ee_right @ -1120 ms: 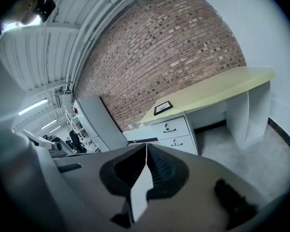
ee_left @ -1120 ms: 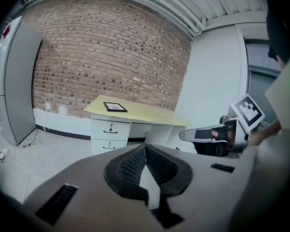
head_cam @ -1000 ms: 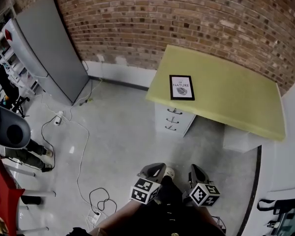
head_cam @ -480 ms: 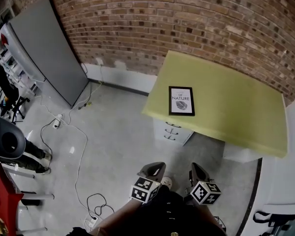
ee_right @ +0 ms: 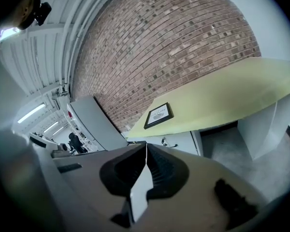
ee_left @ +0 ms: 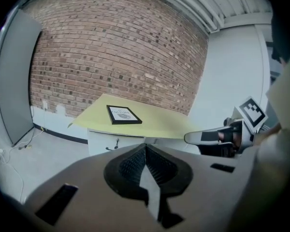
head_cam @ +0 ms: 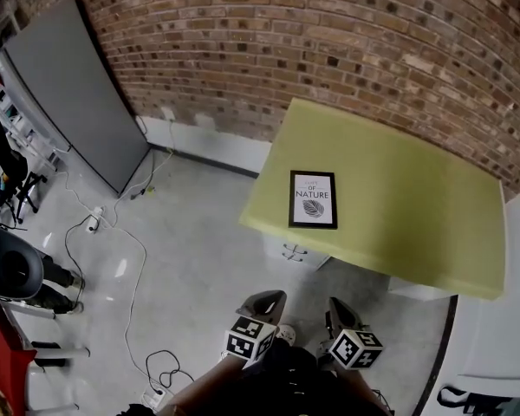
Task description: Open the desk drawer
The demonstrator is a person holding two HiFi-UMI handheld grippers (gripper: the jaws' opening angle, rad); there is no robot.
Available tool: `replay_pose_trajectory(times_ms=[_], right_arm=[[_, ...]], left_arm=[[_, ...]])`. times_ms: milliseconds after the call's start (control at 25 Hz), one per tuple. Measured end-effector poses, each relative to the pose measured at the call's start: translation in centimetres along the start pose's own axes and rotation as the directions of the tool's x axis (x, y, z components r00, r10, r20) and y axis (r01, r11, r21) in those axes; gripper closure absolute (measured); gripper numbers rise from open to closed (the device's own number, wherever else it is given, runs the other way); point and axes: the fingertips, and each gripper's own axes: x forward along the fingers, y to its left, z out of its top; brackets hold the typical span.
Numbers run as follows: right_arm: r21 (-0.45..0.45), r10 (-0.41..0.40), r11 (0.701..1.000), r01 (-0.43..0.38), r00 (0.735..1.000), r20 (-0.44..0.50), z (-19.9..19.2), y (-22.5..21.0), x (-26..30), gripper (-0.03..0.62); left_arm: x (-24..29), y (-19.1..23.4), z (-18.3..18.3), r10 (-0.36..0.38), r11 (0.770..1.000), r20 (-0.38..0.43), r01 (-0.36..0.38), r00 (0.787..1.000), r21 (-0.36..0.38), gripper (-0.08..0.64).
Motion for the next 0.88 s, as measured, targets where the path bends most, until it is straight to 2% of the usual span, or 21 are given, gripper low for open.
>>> replay_pose_trajectory(times_ms=[280,440,600,880], right_arm=[[0.012,0.057,0.998,-0.057,0.997,-0.042,-0.1,0.3,2.2,0.578],[-0.023,0.081,0.996,-0.082,0.996,-0.044,0.6,0.2,4.2,0.578],[-0.079,0.11,0.991,-0.112,0.993,-0.028,0.9,1.1,5.3,0.578],[-0.1,0.068,0.993,-0.064,0.997,0.033,1.8,0.6,6.3,0.578]], left_arm=[[1.8,1.4,1.2,0.001,1.0,-0.017,-0.001,1.0,-0.015,0.551],[2.5,2.2,2.1,-0.01,1.0,0.003,0.01,1.0,-0.018,0.551],[2.5,3.0,1.3,-0.019,0.999,-0.005,0.019,1.0,-0.027,0.551],[3.6,4.5,0.1,-0.058,0.998,-0.021,0.058,0.998,-0.011,0.551]])
